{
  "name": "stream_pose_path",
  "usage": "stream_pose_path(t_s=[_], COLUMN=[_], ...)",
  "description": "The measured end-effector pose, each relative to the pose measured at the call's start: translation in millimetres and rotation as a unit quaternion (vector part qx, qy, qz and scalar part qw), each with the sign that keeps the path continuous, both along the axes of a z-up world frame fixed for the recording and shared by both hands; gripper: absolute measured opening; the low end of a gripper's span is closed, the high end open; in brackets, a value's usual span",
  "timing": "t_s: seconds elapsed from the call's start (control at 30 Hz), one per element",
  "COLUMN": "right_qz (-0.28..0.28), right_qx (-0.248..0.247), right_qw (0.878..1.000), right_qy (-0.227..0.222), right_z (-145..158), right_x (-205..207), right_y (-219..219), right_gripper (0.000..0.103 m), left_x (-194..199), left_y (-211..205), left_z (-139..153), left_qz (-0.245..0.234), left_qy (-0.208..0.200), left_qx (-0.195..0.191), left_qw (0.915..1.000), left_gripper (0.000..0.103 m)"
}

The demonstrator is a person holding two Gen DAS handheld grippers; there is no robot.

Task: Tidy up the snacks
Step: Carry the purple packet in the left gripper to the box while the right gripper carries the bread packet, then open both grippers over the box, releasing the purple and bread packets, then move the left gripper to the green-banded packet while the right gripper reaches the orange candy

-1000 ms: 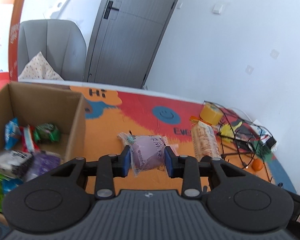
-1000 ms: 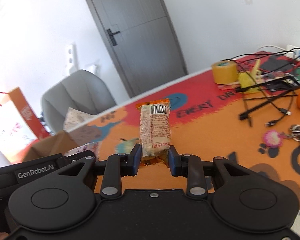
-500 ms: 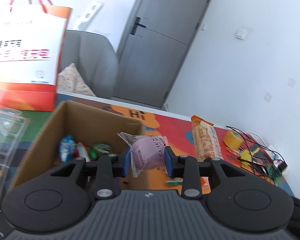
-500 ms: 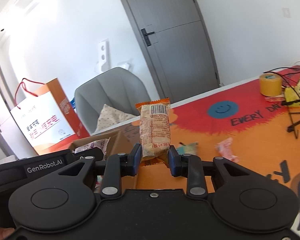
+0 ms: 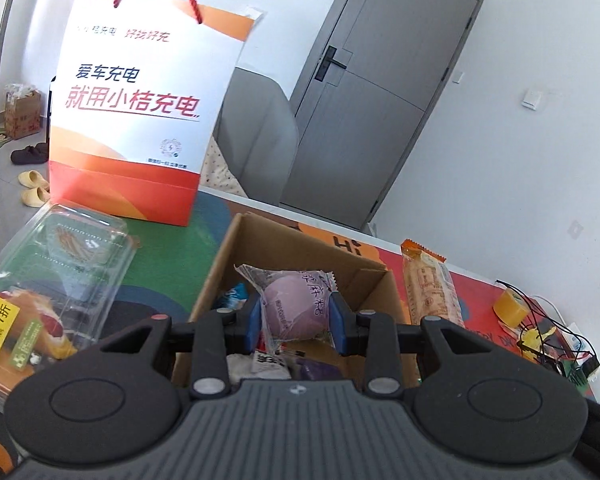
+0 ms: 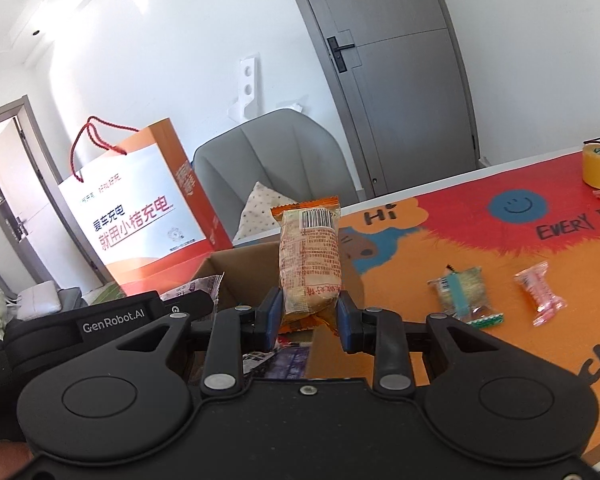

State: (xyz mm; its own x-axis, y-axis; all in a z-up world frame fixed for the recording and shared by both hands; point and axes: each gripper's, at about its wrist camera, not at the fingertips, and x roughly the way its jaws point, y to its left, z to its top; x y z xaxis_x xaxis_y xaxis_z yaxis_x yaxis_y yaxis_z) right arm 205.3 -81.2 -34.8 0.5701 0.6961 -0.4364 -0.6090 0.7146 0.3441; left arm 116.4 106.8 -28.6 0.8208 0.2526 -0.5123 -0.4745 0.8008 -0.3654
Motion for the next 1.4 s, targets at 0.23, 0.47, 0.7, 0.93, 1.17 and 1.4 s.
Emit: stream_pose_path(t_s=[0.23,0.47,0.7,0.93,1.17,1.4], right_qz=[0.006,-0.029,-0.043,-0.054,-0.086,-0.113], right_qx=[-0.015,-0.021,-0.023,-0.018,-0.021,-0.013], right_qw=[1.000,0.999,0.999,0.998,0.996,0.993], right_qy=[0.009,0.002,0.004,0.005,0.014,0.020], right_z=[0,4,2,2,-8,-15], right_x=[-7,-2,1,1,8,18], right_y=[10,-4,-11,-22,-52,-85], right_gripper=[0.041,0.052,0.057,0.062,0.065,0.065], left_x=[1,9,9,2,14,39], left_y=[10,10,10,4,-26,-64], left_z=[-7,-9,-6,3,5,6], left_qz=[-0.002,-0.011,0.006,0.017,-0.009,-0.048], left_qy=[0.003,0.004,0.009,0.003,0.013,0.023], left_qx=[-0.015,-0.021,-0.013,0.002,0.022,0.043], left_qw=[0.9999,0.9997,0.9998,0.9999,0.9996,0.9977], left_gripper=[0.033,0.034,0.063,0.079,0.085,0.086])
